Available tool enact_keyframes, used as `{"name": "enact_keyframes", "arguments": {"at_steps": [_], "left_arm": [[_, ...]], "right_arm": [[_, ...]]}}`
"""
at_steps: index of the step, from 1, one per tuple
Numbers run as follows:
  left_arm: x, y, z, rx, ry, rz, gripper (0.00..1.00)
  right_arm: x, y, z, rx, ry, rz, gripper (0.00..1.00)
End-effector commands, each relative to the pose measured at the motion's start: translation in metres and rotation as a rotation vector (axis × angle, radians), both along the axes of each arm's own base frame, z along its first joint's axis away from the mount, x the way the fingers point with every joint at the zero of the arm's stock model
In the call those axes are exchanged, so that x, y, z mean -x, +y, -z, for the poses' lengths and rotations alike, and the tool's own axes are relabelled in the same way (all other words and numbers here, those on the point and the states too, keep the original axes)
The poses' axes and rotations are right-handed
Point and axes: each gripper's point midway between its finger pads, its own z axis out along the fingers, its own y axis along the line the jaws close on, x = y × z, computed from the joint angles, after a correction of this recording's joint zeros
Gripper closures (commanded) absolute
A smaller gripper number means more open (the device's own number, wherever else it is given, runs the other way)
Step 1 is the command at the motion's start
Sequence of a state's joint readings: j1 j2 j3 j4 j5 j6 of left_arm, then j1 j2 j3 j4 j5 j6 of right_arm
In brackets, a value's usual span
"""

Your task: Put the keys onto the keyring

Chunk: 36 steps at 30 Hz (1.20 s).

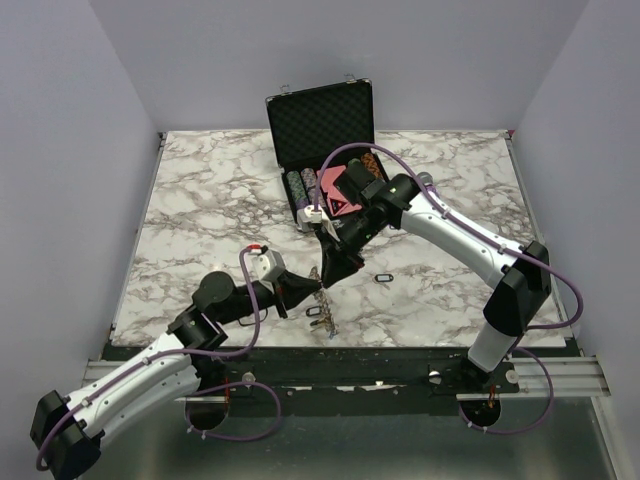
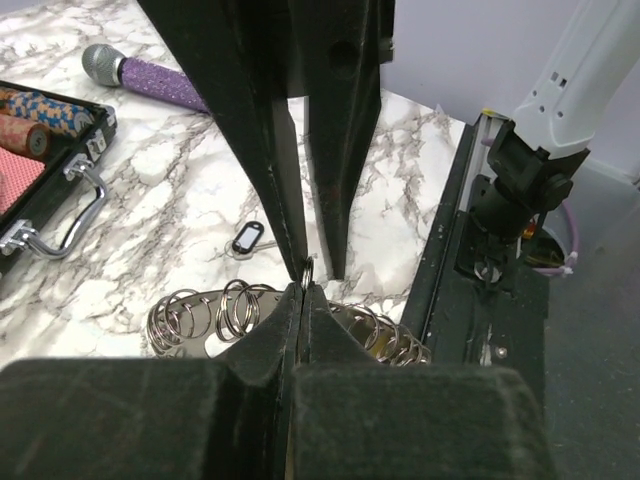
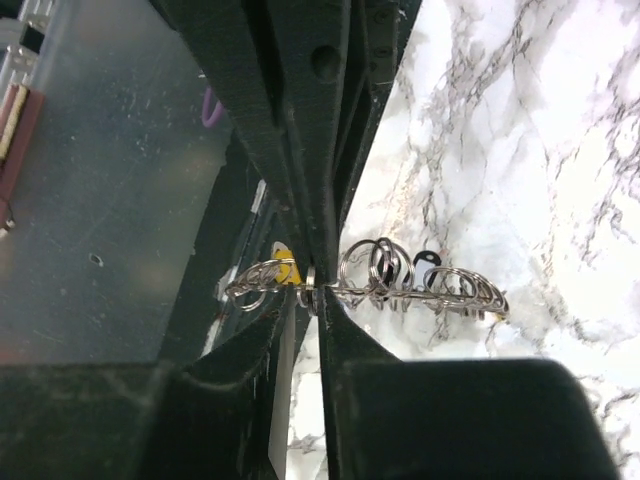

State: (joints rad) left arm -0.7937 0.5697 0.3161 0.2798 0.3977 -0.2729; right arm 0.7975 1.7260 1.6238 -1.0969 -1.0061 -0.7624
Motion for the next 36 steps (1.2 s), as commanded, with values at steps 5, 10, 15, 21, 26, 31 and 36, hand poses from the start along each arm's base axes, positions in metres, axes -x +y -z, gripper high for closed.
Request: {"name": "enact_keyframes", "arguments": {"at_steps": [5,10,15,21,26,31,36], "left_arm": [[0.023,0.013,-0.035,0.221,-0.206,0.073,1.00],[0.051,0.017,-0.066,0.289,-0.252,0.205,1.00],[0.080,0.027,-0.091,0.350,-0.306,0.311,1.00],[0.100,0.032,-0.119,0.406,-0.309,0.395,1.00],[0.106,0.030,-0.137,0.461,-0.239,0.471,1.00],[0.104,0.027,-0.150,0.488,-0.206,0.501,1.00],[0.096,0.024,-0.153,0.473,-0.200,0.494,1.00]], "right_arm": [[-0.029,-0.023,-0.077,-0.143,-0.040,0.064,0.43],[-0.035,-0.052,-0.088,-0.213,-0.095,0.138,0.42],[-0.033,-0.068,-0.079,-0.263,-0.117,0.213,0.40],[-0.031,-0.081,-0.073,-0.311,-0.104,0.248,0.39],[-0.033,-0.088,-0.068,-0.331,-0.103,0.275,0.38],[-0.032,-0.091,-0.061,-0.332,-0.086,0.287,0.38],[-0.033,-0.092,-0.056,-0.317,-0.077,0.294,0.38]]}}
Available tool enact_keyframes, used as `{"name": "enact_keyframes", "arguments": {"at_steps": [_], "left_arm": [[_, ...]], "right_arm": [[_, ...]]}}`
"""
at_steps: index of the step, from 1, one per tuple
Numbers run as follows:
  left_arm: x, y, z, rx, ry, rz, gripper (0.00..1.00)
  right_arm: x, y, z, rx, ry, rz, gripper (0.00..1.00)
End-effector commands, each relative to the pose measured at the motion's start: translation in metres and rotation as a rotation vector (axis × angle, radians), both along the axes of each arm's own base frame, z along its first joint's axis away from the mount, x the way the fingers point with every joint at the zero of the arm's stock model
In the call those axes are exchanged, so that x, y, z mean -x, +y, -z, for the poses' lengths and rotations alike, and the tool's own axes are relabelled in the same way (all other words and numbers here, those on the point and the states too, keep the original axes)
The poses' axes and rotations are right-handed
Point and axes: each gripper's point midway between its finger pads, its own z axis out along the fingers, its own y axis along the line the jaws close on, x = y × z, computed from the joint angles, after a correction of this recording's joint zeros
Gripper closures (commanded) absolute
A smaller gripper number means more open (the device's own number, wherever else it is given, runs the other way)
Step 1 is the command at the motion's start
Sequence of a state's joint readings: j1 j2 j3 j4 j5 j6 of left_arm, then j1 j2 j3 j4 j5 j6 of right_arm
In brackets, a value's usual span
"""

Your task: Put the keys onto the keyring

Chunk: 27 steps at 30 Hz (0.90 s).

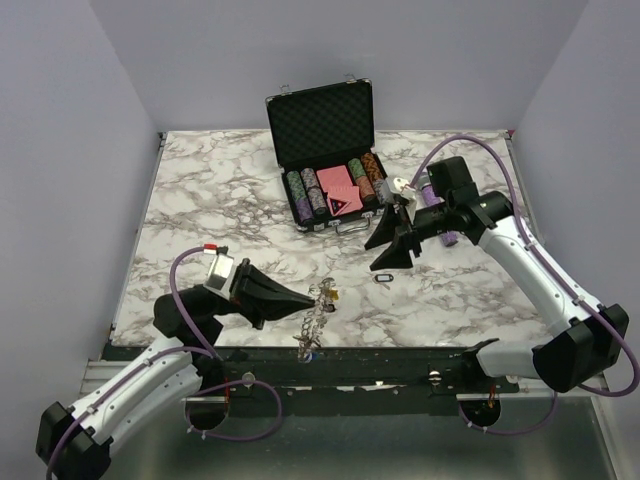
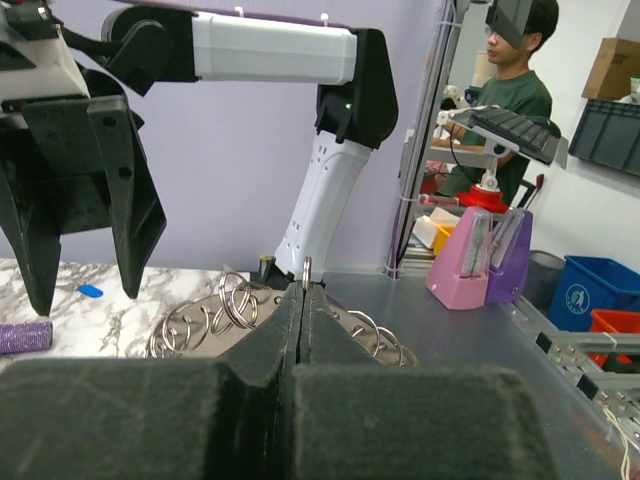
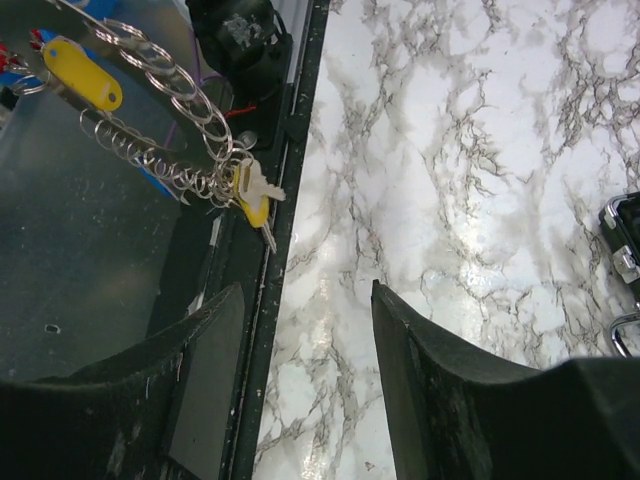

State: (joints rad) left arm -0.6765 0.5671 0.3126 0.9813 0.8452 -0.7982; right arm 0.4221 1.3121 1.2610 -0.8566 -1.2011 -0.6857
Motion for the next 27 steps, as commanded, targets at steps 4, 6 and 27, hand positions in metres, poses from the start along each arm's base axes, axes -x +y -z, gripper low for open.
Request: {"name": "enact_keyframes", "arguments": {"at_steps": [4,6,27], "left_arm": [[0.007,0.009,-0.032,0.063,-0.084,0.035,1.00],[0.005,0.010,-0.032,0.063,-0.081,0.040,1.00],[-0.044,0.037,0.010,0.081,-0.010,-0.365,1.00]], "right_arm": [[0.001,0.000,-0.004,-0.027,-0.002,-0.005,0.38],[0.000,0.000,-0.004,-0.024,0.000,-0.001,0.38],[-0.023,-0.005,0.012,-0.050,0.094,0.040,0.24]]}}
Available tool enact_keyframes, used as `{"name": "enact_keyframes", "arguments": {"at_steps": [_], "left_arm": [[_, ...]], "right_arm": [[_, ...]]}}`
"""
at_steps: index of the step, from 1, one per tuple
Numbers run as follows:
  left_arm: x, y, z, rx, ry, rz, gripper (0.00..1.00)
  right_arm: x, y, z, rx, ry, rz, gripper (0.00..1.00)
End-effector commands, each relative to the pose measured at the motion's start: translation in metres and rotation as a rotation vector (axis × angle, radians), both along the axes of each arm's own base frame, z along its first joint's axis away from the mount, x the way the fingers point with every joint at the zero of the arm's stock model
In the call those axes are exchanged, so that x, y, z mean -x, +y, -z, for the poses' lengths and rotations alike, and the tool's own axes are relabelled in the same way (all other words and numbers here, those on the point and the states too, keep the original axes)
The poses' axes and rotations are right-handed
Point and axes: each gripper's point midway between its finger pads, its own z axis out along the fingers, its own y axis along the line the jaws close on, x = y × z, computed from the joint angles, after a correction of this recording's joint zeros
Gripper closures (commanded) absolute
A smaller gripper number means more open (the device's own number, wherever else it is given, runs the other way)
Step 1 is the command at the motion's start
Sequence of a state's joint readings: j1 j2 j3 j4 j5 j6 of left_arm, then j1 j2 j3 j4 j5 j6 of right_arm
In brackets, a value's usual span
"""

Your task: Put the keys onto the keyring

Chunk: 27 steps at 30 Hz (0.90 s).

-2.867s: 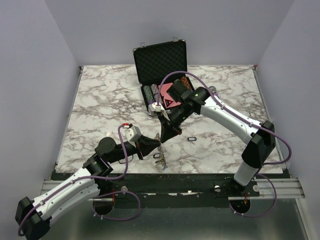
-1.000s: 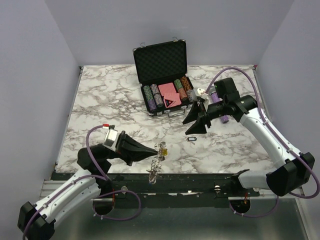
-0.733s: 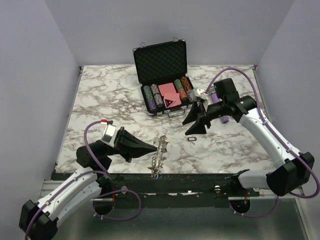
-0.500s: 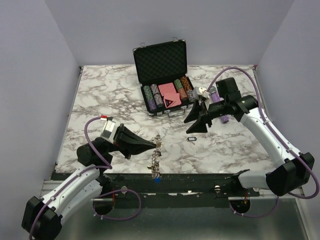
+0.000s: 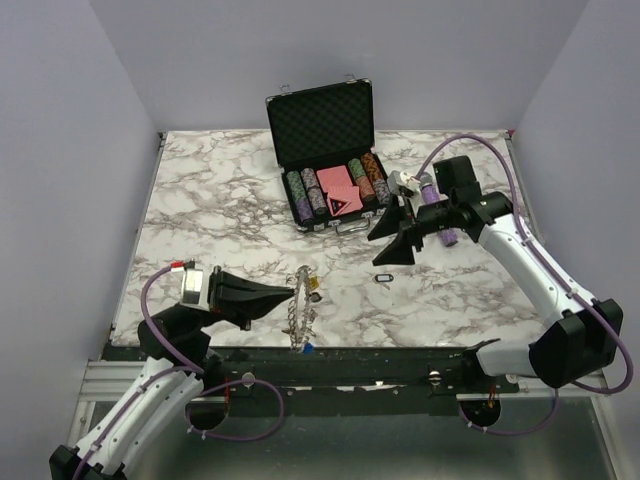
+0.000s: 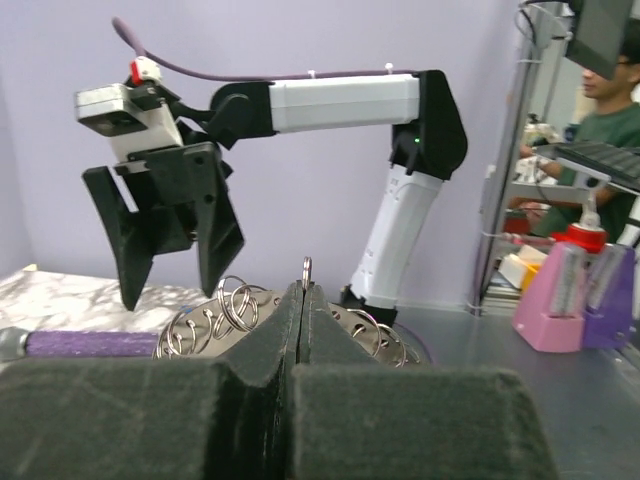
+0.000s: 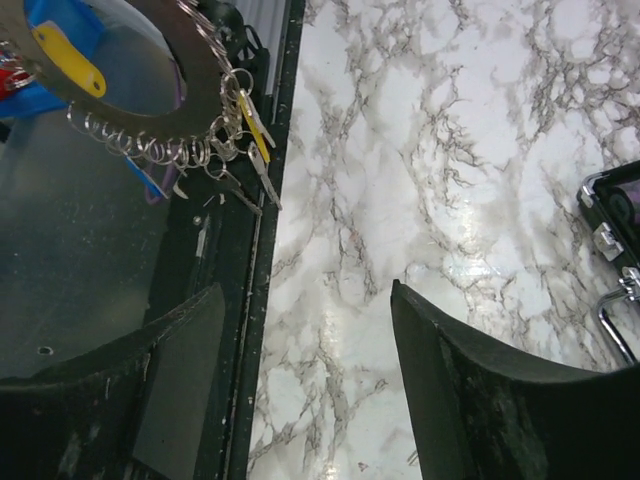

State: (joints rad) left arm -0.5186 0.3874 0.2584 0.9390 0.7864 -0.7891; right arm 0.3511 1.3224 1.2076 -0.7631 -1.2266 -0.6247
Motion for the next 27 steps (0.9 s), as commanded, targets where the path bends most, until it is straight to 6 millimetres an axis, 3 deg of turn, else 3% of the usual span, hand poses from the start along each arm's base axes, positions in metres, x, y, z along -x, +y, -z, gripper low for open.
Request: {"name": "enact_keyframes", "arguments": {"at_steps": [1,4,5,6,8,12,15,18,20,23,27], "left_arm": [[-0.024,0.009,0.020,0.017,0.052,-0.163,1.00],[-0.023,0.014,0.023,0.050,0.079,-0.175,1.00],[-0.025,0.015,0.024,0.061,0.098,-0.182,1.00],[-0.026,0.017,0.022,0.075,0.114,-0.184,1.00],[-0.025,0.020,0.016,0.106,0.137,-0.181,1.00],[-0.028,0.019,0.008,0.101,0.223,-0.165,1.00],[-0.028,0.014,0.009,0.063,0.263,-0.141,1.00],[-0.030,0.010,0.016,0.010,0.271,-0.138,1.00],[-0.029,0.008,0.021,-0.025,0.261,-0.140,1.00],[-0.022,0.005,0.029,-0.076,0.212,-0.114,1.00],[-0.017,0.004,0.036,-0.126,0.180,-0.106,1.00]], "right_arm": [[-0.002,0.006,0.003,-0.034,0.089,-0.048,0.22],[0.000,0.009,0.002,-0.050,0.164,-0.118,0.22],[0.010,0.007,0.003,-0.046,0.170,-0.155,0.22],[0.012,0.008,0.008,-0.049,0.079,-0.213,0.22],[0.013,0.008,0.018,0.013,0.086,-0.226,0.24],[-0.010,0.011,0.035,0.158,0.046,-0.101,0.24],[-0.035,0.002,0.045,0.276,-0.012,0.096,0.23],[-0.057,-0.006,0.050,0.318,-0.038,0.263,0.07],[-0.049,-0.001,0.048,0.265,-0.007,0.227,0.00],[-0.037,0.002,0.053,0.239,0.019,0.146,0.00],[-0.045,-0.008,0.053,0.270,-0.037,0.180,0.01]]}}
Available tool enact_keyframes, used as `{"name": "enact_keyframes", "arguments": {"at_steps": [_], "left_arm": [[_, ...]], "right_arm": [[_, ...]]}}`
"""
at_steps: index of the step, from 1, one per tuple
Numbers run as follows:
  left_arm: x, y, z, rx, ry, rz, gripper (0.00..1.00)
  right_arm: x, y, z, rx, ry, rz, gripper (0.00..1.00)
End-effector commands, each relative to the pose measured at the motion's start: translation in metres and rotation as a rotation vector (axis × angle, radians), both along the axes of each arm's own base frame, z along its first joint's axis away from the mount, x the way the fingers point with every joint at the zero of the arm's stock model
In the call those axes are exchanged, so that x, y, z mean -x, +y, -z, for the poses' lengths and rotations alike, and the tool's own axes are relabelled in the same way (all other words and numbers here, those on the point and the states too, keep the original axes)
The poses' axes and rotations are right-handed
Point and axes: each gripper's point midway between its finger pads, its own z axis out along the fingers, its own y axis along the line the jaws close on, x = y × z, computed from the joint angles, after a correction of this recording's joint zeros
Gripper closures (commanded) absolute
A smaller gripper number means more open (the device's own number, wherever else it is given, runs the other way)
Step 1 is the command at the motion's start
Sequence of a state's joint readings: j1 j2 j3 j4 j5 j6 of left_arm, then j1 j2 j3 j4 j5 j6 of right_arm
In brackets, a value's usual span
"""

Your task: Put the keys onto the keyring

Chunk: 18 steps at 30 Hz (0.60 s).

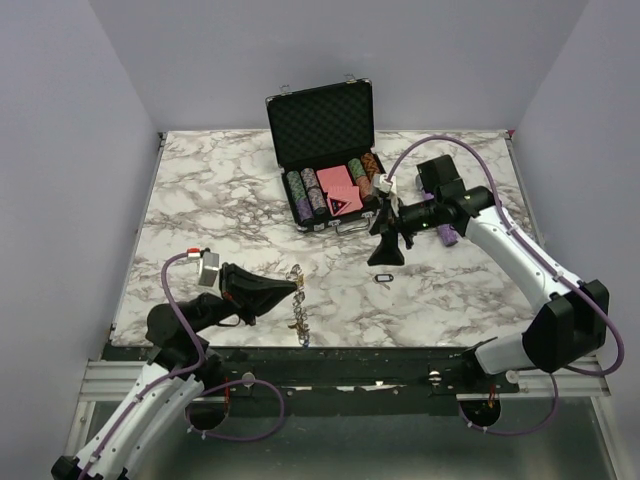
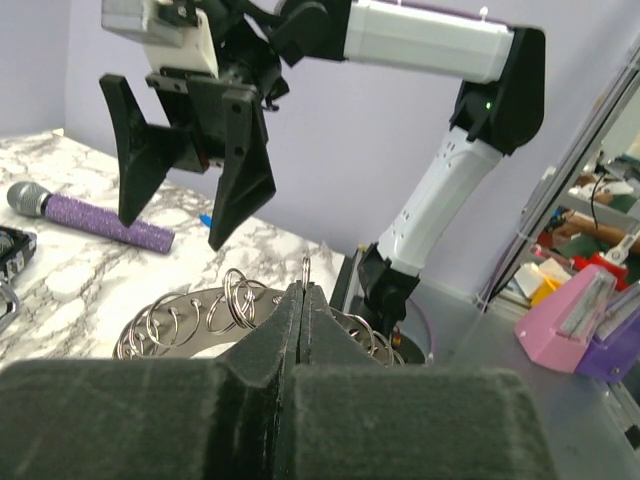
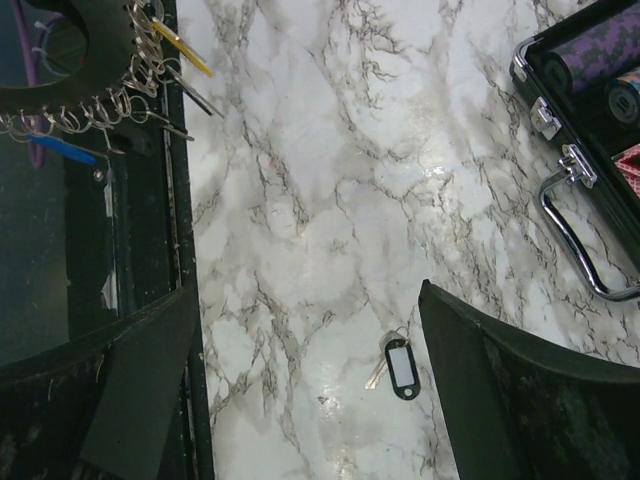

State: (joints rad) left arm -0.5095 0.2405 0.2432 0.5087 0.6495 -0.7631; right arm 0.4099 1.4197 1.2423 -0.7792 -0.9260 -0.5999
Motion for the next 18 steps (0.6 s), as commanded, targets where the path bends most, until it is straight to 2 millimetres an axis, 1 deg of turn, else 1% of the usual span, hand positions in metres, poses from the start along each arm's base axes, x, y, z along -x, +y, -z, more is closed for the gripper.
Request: {"name": "enact_keyframes", "arguments": {"at_steps": [1,3,5,6,9,11,14,16,18], "left_arm": [[0.013,0.000,-0.002,-0.078,-0.090,0.028,1.00],[0.013,0.001,-0.001,-0.118,-0.106,0.019,1.00],[0.014,0.002,-0.003,-0.135,-0.130,0.011,1.00],[0.014,0.002,-0.004,-0.141,-0.146,0.008,1.00],[0.015,0.003,-0.003,-0.172,-0.182,0.001,1.00],[0.014,0.004,-0.001,-0.195,-0.186,-0.011,1.00],[0.016,0.006,-0.002,-0.241,-0.208,-0.021,1.00],[0.018,0.010,-0.007,-0.272,-0.233,-0.035,1.00],[0.019,0.013,-0.006,-0.314,-0.249,-0.048,1.00]], "right_arm": [[-0.013,-0.010,-0.001,0.014,-0.054,0.068,0.01],[-0.019,-0.016,-0.003,-0.016,-0.067,0.139,0.00],[-0.025,-0.026,0.003,-0.037,-0.034,0.227,0.00],[-0.026,-0.030,0.011,-0.044,0.018,0.268,0.00],[-0.021,-0.040,0.028,-0.041,0.092,0.237,0.01],[-0.020,-0.046,0.040,-0.016,0.116,0.237,0.04],[-0.025,-0.054,0.069,0.062,0.157,0.276,0.09],[-0.028,-0.059,0.088,0.120,0.198,0.295,0.16],[-0.027,-0.059,0.102,0.139,0.259,0.306,0.23]]}}
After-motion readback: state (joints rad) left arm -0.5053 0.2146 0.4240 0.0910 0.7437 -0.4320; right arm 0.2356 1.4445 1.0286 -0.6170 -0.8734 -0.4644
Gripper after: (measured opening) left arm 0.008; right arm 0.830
